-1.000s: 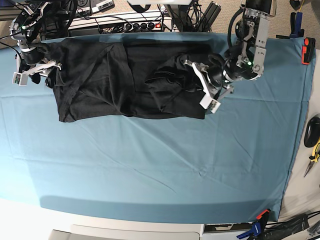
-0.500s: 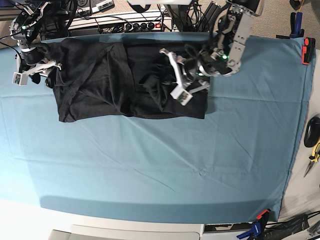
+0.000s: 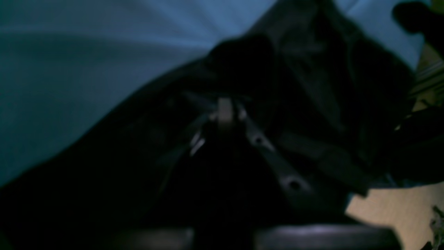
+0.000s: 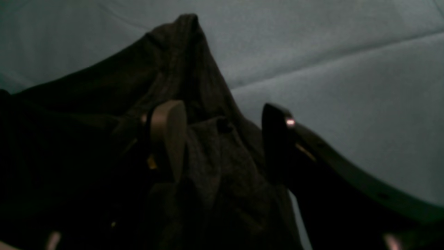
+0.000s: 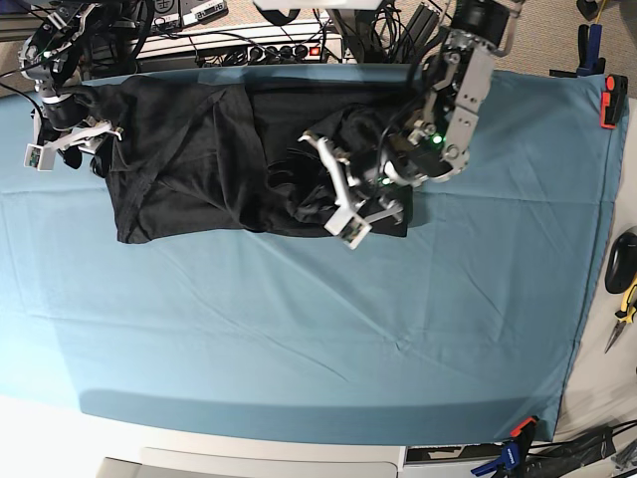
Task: Fold the T-shirt properly
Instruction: 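Lower the folded end and press it onto the shirt with the left gripper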
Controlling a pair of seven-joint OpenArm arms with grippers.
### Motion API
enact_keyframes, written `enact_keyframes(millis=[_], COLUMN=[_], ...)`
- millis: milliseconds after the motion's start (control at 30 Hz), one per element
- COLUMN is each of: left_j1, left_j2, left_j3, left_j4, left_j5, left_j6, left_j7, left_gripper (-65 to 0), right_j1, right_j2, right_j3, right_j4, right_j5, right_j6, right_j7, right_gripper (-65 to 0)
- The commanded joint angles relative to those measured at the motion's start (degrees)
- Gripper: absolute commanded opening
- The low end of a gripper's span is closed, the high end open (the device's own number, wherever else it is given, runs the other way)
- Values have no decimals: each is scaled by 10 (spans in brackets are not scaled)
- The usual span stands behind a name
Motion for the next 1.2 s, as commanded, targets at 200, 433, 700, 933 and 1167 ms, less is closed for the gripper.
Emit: enact_keyframes(millis=[200,433,700,933,1167], left_j1=[-13,-23,-23,16,15], left_j2=[23,8,-37,-30,-20], left_j3=[0,-9,-43,-28,38], left_j4=[10,10,16,16,7], left_j5=[-6,44,86,47,76], left_j6=[-5,-2,45,40,40], left_j7=[-31,-14,33,29,0], left_gripper=[-650,-650,-650,-650,-650], right_j1=[2,1,2,2,2], right_j2=[9,9,9,9,9], right_j3=[3,3,3,3,3], right_j4=[8,8,8,8,8], right_j5=[7,6,7,7,7], right_j6=[3,3,3,3,3], right_j7=[13,12,13,13,13], right_gripper=[-302,-303,-302,-302,-302])
